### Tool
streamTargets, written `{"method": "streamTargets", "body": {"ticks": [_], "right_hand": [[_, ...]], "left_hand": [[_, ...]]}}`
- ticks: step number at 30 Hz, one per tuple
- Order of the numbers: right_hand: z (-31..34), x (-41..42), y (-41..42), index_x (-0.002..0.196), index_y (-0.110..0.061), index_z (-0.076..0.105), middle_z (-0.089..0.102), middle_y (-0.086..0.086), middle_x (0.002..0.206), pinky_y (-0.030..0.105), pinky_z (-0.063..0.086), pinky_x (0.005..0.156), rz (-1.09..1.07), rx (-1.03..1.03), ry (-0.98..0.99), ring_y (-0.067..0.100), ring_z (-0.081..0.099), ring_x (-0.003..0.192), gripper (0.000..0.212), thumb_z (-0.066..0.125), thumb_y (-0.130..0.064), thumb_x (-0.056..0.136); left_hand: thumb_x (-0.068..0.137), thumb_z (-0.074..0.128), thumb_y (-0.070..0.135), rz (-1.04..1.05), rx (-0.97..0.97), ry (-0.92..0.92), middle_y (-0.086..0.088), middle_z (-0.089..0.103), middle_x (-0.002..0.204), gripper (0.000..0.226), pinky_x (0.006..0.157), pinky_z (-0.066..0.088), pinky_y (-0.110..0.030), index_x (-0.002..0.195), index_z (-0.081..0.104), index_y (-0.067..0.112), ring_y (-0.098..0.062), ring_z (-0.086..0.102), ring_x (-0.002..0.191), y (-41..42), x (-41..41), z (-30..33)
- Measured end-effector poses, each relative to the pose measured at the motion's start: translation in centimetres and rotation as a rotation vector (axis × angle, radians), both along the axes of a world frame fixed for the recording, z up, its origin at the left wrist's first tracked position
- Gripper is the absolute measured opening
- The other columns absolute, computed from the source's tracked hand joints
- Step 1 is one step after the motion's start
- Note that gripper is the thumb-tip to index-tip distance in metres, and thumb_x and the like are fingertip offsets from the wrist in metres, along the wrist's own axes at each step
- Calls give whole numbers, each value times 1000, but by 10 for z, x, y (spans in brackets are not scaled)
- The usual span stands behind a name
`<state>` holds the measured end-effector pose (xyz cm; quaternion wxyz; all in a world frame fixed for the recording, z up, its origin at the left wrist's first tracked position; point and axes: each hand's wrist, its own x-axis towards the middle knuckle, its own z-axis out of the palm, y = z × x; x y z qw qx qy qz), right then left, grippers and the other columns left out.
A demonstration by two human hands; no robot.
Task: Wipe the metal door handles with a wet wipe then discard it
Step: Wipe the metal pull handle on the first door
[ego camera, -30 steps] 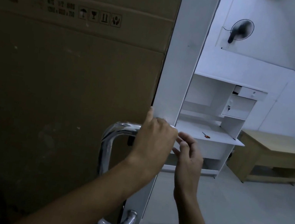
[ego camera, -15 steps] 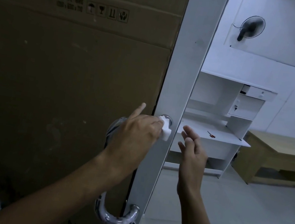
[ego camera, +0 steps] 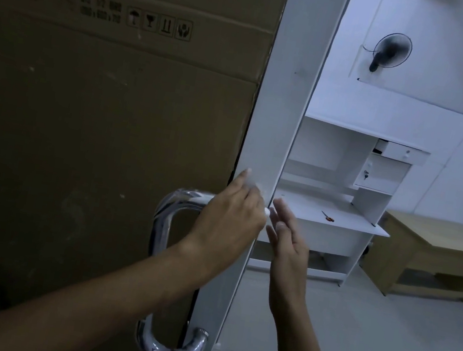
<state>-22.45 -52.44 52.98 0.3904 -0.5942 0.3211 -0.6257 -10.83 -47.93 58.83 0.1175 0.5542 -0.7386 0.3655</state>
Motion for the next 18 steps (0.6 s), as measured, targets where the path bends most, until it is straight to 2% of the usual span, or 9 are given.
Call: {"method": "streamTargets", "body": {"ticks": [2, 4, 7, 9, 10, 11, 12, 15, 18], "right_hand": [[1, 0, -2, 141, -21, 48, 55, -8, 139, 31, 39, 111, 2, 5, -4, -3, 51, 124, 41, 34, -10, 104], [-1, 2, -3, 141, -22, 48, 55, -9, 139, 31, 39, 111, -3, 3, 6, -3, 51, 125, 41, 34, -11, 104], [-4, 5, -6, 141, -23, 49, 56, -13, 138, 32, 38, 112, -21, -8, 5, -4, 50, 126, 41, 35, -12, 104], [-5, 8, -6, 142, -25, 48, 55, -12, 140, 35, 37, 113, -32, -7, 16, -2, 47, 129, 41, 35, -14, 104], [-5, 10, -6, 142, -25, 48, 53, -11, 141, 36, 36, 114, -39, -7, 21, 0, 47, 130, 41, 35, -14, 105], [-6, 11, -6, 143, -25, 47, 52, -10, 142, 37, 35, 114, -43, -6, 22, 2, 46, 131, 41, 35, -15, 105], [-6, 11, -6, 143, -25, 46, 52, -10, 143, 37, 35, 114, -46, -5, 22, 2, 46, 132, 41, 35, -15, 105], [-6, 13, -3, 144, -25, 44, 50, -11, 144, 35, 36, 114, -44, -3, 35, 1, 45, 132, 41, 35, -16, 105], [-2, 11, -2, 145, -23, 44, 48, -11, 145, 33, 35, 115, -38, 3, 39, 0, 44, 132, 42, 34, -15, 105]], "left_hand": [[84, 66, 16, -63, -93, -88, -12, 69, 114, 33, 117, 29, -39, 115, 68, 6, -19, 65, 106, -2, 7, -6], [83, 67, 13, -76, -102, -78, -11, 71, 107, 28, 116, 30, -37, 110, 70, 6, -18, 67, 100, -3, 10, -4], [91, 61, 13, -50, -10, 82, -4, 70, 91, 11, 117, 23, -34, 98, 70, 13, -15, 66, 83, -3, 8, 13], [100, 50, 20, 1, 66, 233, -6, 69, 98, 19, 113, 28, -32, 102, 67, 14, -20, 64, 96, -8, 9, 23], [101, 47, 23, 21, 106, 345, -9, 67, 102, 23, 103, 38, -33, 103, 67, 13, -25, 61, 102, -10, 10, 27], [100, 46, 25, 37, 146, 468, -13, 65, 103, 24, 86, 42, -35, 102, 66, 11, -29, 60, 101, -11, 12, 31], [99, 49, 26, 37, 182, 577, -16, 63, 101, 25, 73, 40, -35, 97, 66, 8, -32, 59, 96, -11, 14, 35], [93, 54, 26, 5, 286, 768, -20, 60, 83, 28, 59, 33, -30, 75, 60, 6, -35, 60, 83, -8, 27, 45], [89, 55, 24, 7, 389, 802, -5, 53, 58, 34, 49, 30, -25, 58, 61, 11, -24, 57, 64, -2, 46, 53]]}}
